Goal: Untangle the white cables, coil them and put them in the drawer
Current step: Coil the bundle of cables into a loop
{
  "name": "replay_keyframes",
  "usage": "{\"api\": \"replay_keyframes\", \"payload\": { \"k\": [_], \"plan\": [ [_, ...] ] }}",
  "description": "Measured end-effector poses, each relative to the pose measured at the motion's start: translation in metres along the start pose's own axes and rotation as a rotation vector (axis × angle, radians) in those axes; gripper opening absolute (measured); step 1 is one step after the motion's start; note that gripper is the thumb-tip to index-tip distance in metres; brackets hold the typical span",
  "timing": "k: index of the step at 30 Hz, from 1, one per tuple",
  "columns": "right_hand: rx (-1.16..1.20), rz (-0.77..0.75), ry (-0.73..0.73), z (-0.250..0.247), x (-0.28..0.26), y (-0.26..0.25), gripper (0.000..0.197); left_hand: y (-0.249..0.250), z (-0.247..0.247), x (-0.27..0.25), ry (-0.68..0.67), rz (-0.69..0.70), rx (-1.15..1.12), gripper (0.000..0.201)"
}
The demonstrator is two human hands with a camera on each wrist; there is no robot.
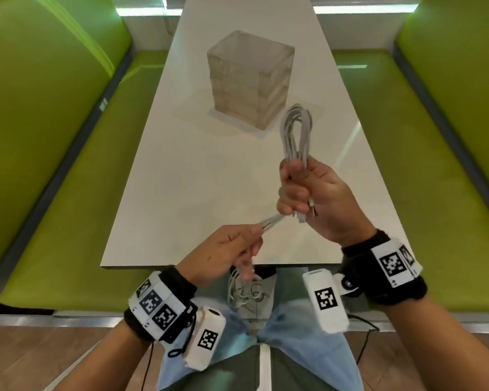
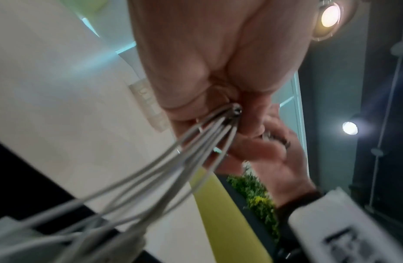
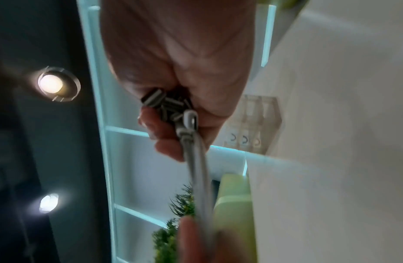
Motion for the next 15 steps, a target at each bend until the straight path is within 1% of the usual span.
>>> {"api": "replay_keyframes", "payload": {
  "k": [1,3,5,6,8,10,11,12,13,15],
  "plan": [
    [-0.136,0.057,-0.044,-0.002,-0.003,-0.004,0.021,0.001,-0.003,-0.002,0.008,-0.008,-0.039,0.042],
    [-0.472,0.209,-0.189,0.003,-0.008,-0.009,0.017,0.003,-0.010,-0.006,0.006,-0.022,-0.140,0.047],
    [-0.737,0.375,-0.388,0.014,-0.012,-0.012,0.018,0.004,-0.011,-0.006,-0.058,-0.043,-0.257,0.064],
    [-0.803,0.449,-0.485,0.020,-0.013,-0.012,0.019,0.006,-0.010,-0.005,-0.100,-0.055,-0.309,0.077],
    [-0.852,0.584,-0.640,0.029,-0.013,-0.008,0.019,0.011,-0.007,-0.004,-0.175,-0.105,-0.314,0.102],
    [-0.884,0.706,-0.754,0.035,-0.012,0.003,0.022,0.015,0.000,-0.004,-0.232,-0.192,-0.262,0.115],
    [-0.911,0.765,-0.799,0.035,-0.011,0.010,0.023,0.017,0.003,-0.004,-0.260,-0.223,-0.243,0.115],
    [-0.943,0.816,-0.831,0.035,-0.010,0.016,0.023,0.019,0.005,-0.005,-0.284,-0.238,-0.192,0.109],
    [-0.977,0.865,-0.854,0.033,-0.009,0.022,0.020,0.020,0.007,-0.004,-0.295,-0.243,-0.087,0.094],
    [-1.020,0.921,-0.884,0.032,-0.008,0.029,0.015,0.022,0.010,-0.005,-0.290,-0.275,0.125,0.053]
  ]
}}
Point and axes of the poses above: each hand's wrist, its own x-axis towards the middle knuckle, its own z-axis out of the palm, y = z × x, the point moved 6 cm from there along x, towards the middle knuckle, and after that the axes turned 15 degrees about -y, right-handed, at the moved point
